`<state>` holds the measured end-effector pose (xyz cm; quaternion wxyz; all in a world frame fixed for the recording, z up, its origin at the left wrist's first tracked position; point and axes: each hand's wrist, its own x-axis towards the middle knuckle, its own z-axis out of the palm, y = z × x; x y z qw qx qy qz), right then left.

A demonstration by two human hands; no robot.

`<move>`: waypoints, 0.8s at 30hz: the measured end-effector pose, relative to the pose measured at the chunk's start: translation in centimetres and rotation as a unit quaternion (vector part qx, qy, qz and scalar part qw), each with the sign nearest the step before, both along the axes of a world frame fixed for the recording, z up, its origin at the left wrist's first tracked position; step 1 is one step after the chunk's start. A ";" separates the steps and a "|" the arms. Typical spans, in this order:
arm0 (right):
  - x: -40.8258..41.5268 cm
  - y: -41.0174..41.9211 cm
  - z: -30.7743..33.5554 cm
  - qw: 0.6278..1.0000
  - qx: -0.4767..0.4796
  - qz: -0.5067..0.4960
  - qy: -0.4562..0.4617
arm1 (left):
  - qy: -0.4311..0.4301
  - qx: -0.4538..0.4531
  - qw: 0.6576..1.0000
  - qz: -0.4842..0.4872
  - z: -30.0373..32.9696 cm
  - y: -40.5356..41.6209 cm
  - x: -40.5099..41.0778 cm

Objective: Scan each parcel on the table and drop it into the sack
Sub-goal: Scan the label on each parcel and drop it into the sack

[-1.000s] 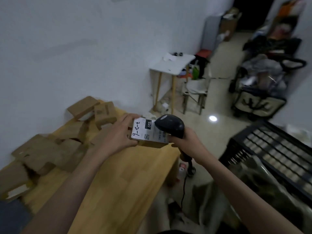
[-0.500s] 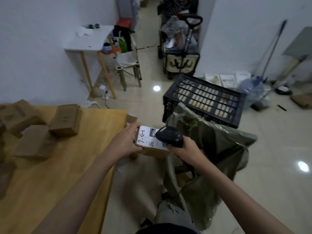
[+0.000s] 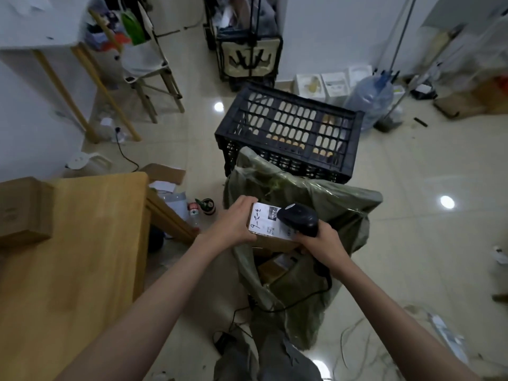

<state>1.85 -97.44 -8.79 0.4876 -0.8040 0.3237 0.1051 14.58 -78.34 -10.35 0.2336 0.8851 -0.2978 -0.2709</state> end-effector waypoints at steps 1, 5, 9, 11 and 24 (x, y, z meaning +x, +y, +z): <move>0.3 -0.7 -0.4 1.000 -0.002 -0.006 0.005 | 0.004 0.004 1.000 -0.006 -0.5 -0.9 0.4; 2.5 -2.9 -2.0 0.999 -0.016 -0.003 0.032 | 0.018 0.021 1.000 -0.008 -2.6 -3.8 2.5; 5.2 -3.8 -2.5 0.997 -0.034 0.046 0.057 | 0.028 0.078 0.997 -0.003 -4.2 -4.6 4.1; 6.2 -3.8 -2.4 0.995 -0.034 0.070 0.061 | 0.028 0.100 0.995 -0.010 -4.2 -4.2 4.5; 12.7 4.9 0.2 0.970 -0.010 0.237 0.046 | -0.023 0.138 0.985 0.098 1.2 7.5 4.1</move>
